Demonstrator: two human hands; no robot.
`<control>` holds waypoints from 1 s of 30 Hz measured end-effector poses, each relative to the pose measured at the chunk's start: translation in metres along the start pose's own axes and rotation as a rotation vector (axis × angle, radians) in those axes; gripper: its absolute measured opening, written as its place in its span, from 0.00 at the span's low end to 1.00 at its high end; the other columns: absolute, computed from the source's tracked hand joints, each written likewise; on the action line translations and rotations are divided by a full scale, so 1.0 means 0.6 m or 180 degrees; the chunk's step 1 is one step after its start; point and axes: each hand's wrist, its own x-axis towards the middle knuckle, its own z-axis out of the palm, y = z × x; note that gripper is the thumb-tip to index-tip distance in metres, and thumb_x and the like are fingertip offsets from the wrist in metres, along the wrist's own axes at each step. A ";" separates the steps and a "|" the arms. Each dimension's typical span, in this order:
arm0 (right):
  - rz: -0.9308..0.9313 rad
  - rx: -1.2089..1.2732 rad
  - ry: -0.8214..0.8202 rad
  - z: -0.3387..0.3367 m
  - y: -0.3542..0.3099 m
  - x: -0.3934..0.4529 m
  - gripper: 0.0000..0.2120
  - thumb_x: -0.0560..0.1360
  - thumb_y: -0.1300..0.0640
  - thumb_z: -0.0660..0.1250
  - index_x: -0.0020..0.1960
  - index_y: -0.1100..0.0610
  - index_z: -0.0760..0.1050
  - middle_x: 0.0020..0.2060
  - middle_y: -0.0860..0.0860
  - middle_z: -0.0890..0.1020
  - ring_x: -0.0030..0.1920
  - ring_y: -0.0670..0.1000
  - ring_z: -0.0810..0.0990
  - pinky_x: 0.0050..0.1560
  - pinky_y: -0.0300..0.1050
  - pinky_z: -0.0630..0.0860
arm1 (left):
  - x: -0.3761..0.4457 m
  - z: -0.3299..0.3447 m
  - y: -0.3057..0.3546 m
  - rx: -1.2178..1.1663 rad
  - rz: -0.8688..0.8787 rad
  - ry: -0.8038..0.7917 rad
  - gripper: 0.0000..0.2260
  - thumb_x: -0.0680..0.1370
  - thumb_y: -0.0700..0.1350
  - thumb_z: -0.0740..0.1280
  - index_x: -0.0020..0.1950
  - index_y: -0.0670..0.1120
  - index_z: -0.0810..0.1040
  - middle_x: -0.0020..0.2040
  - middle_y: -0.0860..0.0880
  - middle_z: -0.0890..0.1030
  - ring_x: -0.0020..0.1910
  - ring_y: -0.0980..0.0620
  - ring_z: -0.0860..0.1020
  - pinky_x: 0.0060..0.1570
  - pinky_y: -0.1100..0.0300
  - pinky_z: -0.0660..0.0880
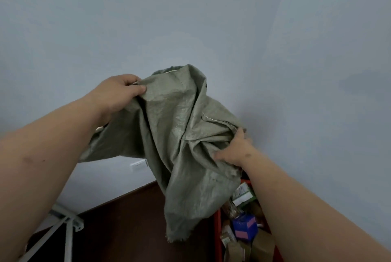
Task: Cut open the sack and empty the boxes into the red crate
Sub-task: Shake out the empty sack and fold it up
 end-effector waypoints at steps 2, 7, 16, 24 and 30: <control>0.0093 -0.0144 0.0112 0.000 0.016 0.017 0.48 0.72 0.51 0.70 0.77 0.63 0.42 0.71 0.63 0.65 0.68 0.62 0.69 0.65 0.53 0.72 | 0.004 -0.011 -0.005 0.0388 -0.0061 -0.0044 0.06 0.76 0.41 0.66 0.47 0.47 0.82 0.46 0.45 0.83 0.46 0.45 0.79 0.53 0.52 0.75; 0.0237 -0.0983 0.0530 -0.046 0.069 0.033 0.27 0.71 0.53 0.59 0.67 0.61 0.58 0.58 0.58 0.76 0.60 0.62 0.76 0.64 0.58 0.69 | 0.001 -0.051 -0.093 0.2539 -0.0770 0.0282 0.10 0.74 0.42 0.66 0.46 0.58 0.79 0.58 0.44 0.78 0.59 0.40 0.75 0.59 0.52 0.71; 0.0186 -0.2782 0.1231 -0.066 0.132 0.019 0.15 0.72 0.56 0.58 0.54 0.45 0.77 0.53 0.51 0.71 0.58 0.56 0.67 0.61 0.54 0.62 | -0.023 -0.055 -0.188 0.1779 -0.1376 0.0264 0.12 0.77 0.37 0.55 0.49 0.36 0.78 0.47 0.37 0.79 0.41 0.39 0.78 0.39 0.51 0.76; -0.0318 -0.2051 0.1024 -0.041 0.062 0.009 0.10 0.66 0.60 0.57 0.43 0.50 0.73 0.40 0.49 0.76 0.49 0.56 0.75 0.55 0.55 0.60 | -0.042 0.006 -0.126 0.2939 0.0016 -0.0287 0.07 0.71 0.41 0.67 0.49 0.47 0.77 0.53 0.45 0.82 0.49 0.45 0.77 0.48 0.56 0.73; -0.0767 -0.2205 0.1024 -0.030 0.004 -0.002 0.11 0.66 0.59 0.56 0.44 0.50 0.74 0.41 0.49 0.78 0.47 0.55 0.77 0.54 0.55 0.60 | -0.068 0.073 -0.091 0.2550 0.1047 -0.1519 0.35 0.70 0.34 0.62 0.70 0.62 0.60 0.66 0.51 0.76 0.63 0.48 0.75 0.62 0.52 0.73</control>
